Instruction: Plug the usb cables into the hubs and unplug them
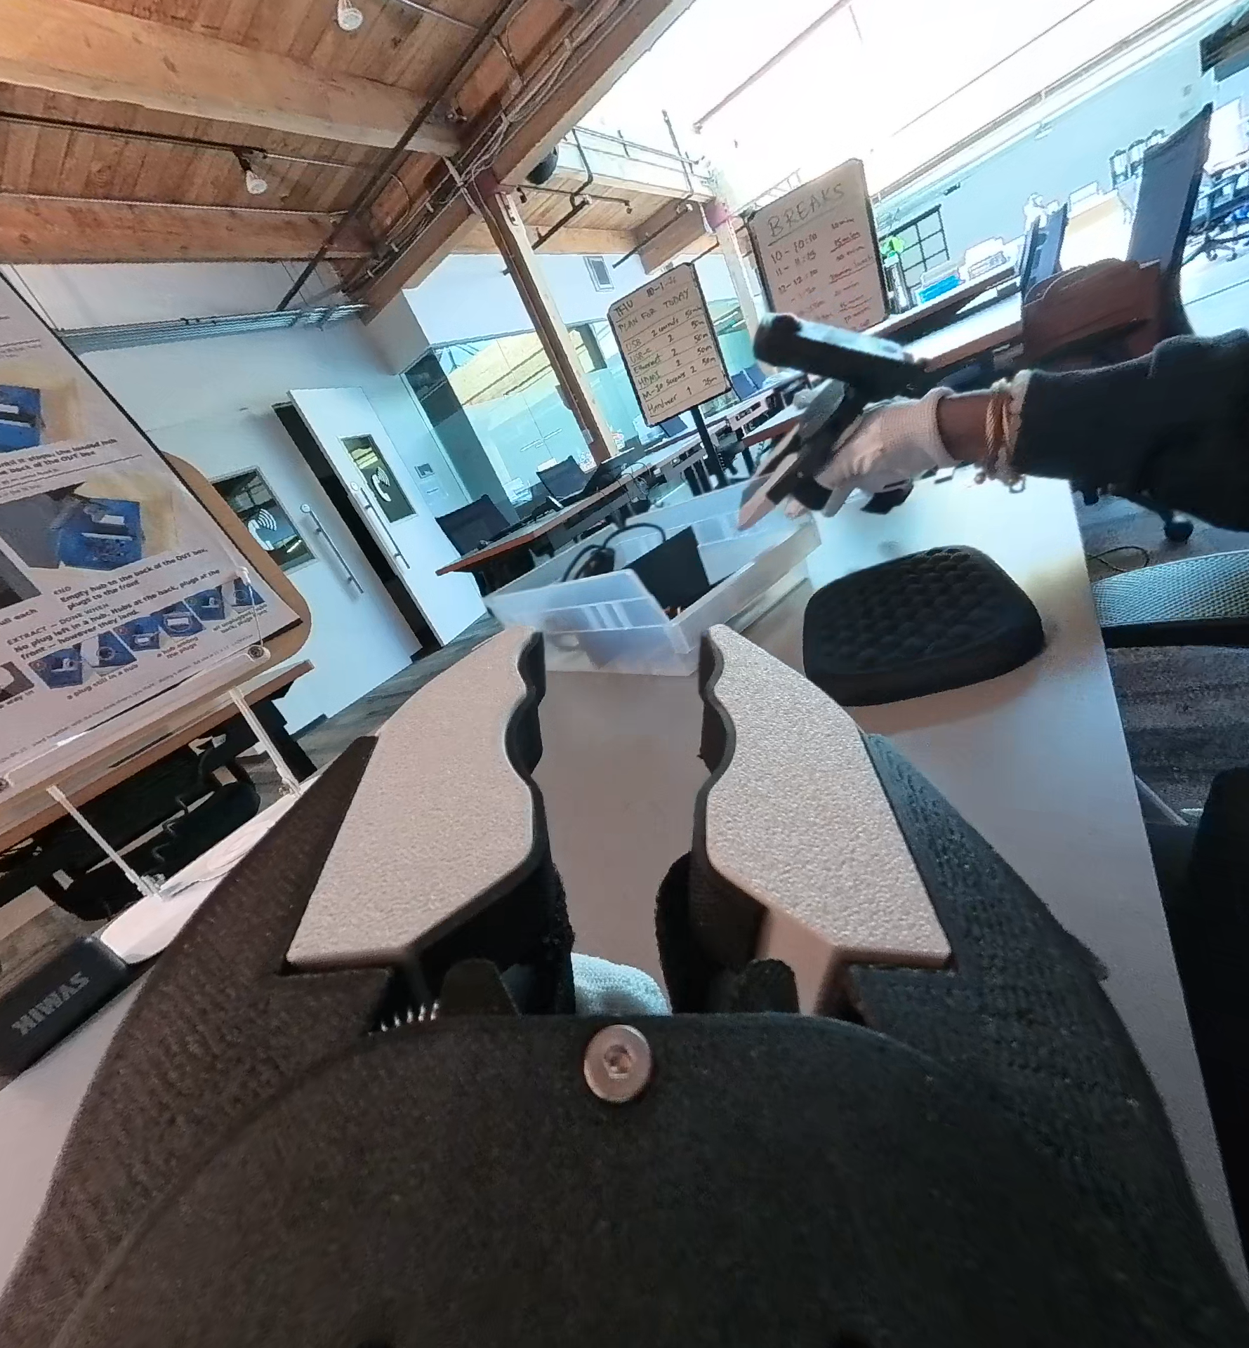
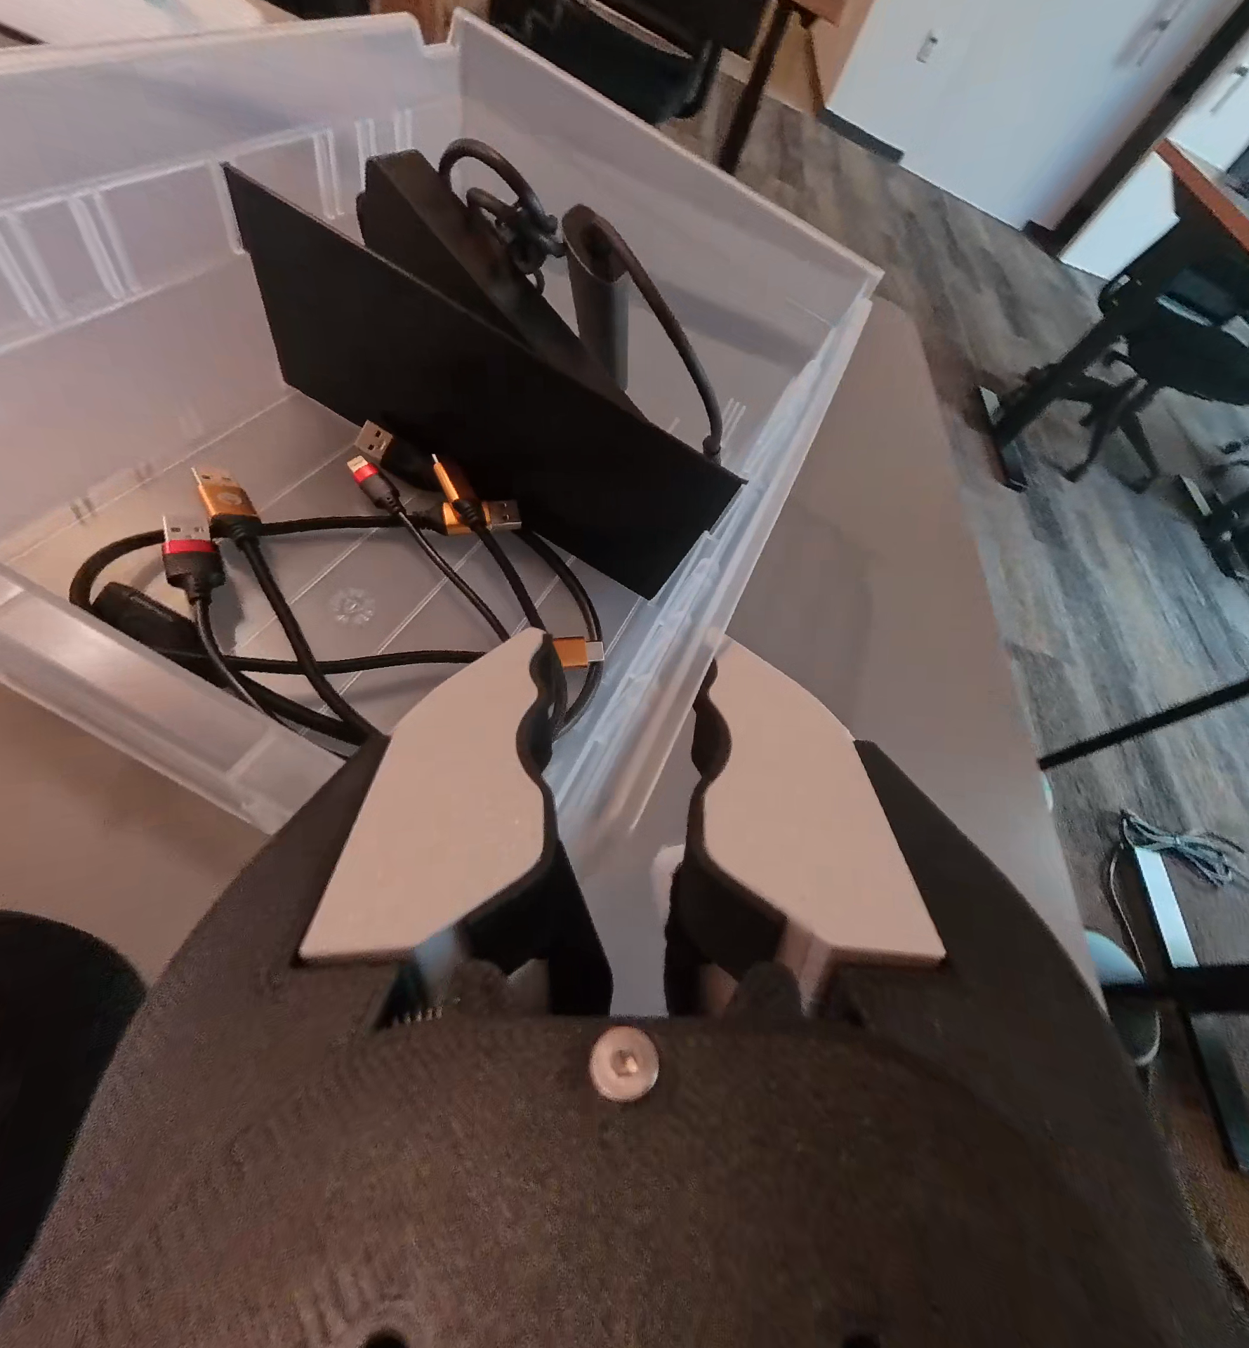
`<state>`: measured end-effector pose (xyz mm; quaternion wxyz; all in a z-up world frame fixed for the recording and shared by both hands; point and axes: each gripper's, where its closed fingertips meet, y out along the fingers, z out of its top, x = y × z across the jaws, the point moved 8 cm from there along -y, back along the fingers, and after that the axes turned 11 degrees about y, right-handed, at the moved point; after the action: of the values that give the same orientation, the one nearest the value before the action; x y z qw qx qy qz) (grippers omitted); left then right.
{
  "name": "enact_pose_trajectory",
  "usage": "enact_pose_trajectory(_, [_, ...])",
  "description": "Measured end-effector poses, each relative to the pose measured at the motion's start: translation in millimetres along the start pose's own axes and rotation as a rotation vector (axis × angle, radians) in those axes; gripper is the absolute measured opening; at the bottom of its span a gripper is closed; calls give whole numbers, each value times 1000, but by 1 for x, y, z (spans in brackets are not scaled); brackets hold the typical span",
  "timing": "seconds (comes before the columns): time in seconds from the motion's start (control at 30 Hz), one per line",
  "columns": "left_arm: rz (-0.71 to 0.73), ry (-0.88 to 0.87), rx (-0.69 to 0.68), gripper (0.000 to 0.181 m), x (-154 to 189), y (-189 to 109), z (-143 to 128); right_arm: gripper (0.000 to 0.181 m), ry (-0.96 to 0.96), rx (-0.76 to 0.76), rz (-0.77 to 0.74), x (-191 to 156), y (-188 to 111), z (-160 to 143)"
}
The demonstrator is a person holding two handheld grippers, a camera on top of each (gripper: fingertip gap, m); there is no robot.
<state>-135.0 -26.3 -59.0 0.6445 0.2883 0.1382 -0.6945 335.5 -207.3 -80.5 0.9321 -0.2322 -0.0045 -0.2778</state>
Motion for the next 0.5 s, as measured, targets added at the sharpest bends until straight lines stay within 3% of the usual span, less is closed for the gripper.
enact_pose_trajectory(0.3, [-10, 19, 0, 40, 2, 0, 1, 38, -152, -29, 253, -98, 17, 24])
enact_pose_trajectory(0.5, [-11, 22, 4, 40, 2, 0, 2, 37, -291, -50, 268, -150, 33, 40])
